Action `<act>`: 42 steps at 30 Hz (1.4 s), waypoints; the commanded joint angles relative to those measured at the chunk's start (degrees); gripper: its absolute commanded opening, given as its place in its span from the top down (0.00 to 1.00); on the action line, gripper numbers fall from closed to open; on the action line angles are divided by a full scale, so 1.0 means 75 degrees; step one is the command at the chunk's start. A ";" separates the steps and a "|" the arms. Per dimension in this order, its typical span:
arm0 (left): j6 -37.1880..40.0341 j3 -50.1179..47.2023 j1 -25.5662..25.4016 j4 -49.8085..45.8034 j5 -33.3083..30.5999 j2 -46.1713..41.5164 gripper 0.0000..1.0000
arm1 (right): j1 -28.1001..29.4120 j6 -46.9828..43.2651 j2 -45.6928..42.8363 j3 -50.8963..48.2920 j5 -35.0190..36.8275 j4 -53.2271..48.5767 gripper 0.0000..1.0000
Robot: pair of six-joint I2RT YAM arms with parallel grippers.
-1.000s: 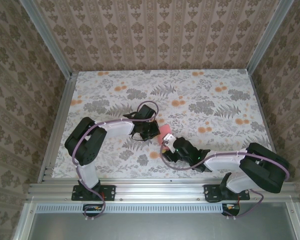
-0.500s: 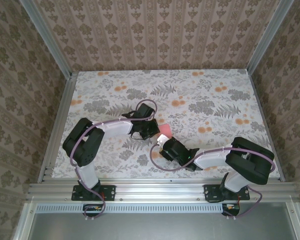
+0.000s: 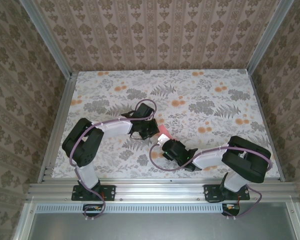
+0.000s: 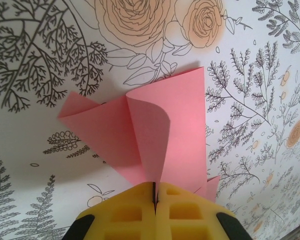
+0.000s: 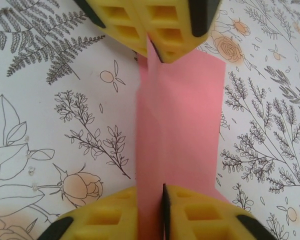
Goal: Fold a paper plane with a square sheet of paper (pick it up from the middle)
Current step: Fold the wing for the fifth time at the center of the table.
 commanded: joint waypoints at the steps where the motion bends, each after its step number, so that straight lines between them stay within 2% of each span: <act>1: 0.0052 -0.0074 0.0077 -0.0303 -0.0089 -0.0351 0.90 | 0.0031 0.0279 0.0082 -0.0125 0.0102 0.0165 0.87; 3: 0.0119 -0.0070 0.0101 -0.0439 -0.0215 -0.0489 0.80 | -0.0009 0.0483 0.0006 -0.0167 -0.0156 0.0190 0.92; 7: 0.0248 -0.0191 0.0183 -0.0696 -0.0454 -0.0886 0.56 | -0.0192 0.0935 -0.0209 -0.0187 -0.0974 0.0116 0.93; 9: 0.0265 -0.0370 0.0210 -0.0848 -0.0702 -0.1220 0.49 | -0.0384 0.1293 -0.0350 -0.0204 -0.1711 0.0145 0.94; 13: 0.0164 -0.0975 0.0241 -0.0784 -0.1078 -0.1943 0.44 | -0.0967 0.2310 -0.0532 -0.0303 -0.3038 0.0366 0.94; 18: 0.0232 -0.1544 0.0230 -0.0774 -0.1477 -0.2753 0.43 | -0.1903 0.3526 -0.0415 -0.0176 -0.5153 0.0530 0.97; 25: 0.0493 -0.1964 0.0218 -0.0346 -0.1416 -0.3301 0.45 | -0.2410 0.4131 0.0179 0.0365 -0.6719 0.0452 0.97; 33: 0.0638 -0.1927 0.0170 0.0105 -0.0901 -0.2915 0.55 | -0.2566 0.4588 0.0985 0.1173 -0.7469 0.0008 0.97; 37: 0.0490 -0.1922 0.0135 -0.0035 -0.0927 -0.2721 0.56 | -0.2565 0.4535 0.1123 0.1383 -0.7528 -0.0294 0.96; 42: 0.0211 -0.2236 0.0136 0.0421 -0.0971 -0.2727 0.52 | -0.2561 0.4306 0.1381 0.1810 -0.7996 -0.0918 0.94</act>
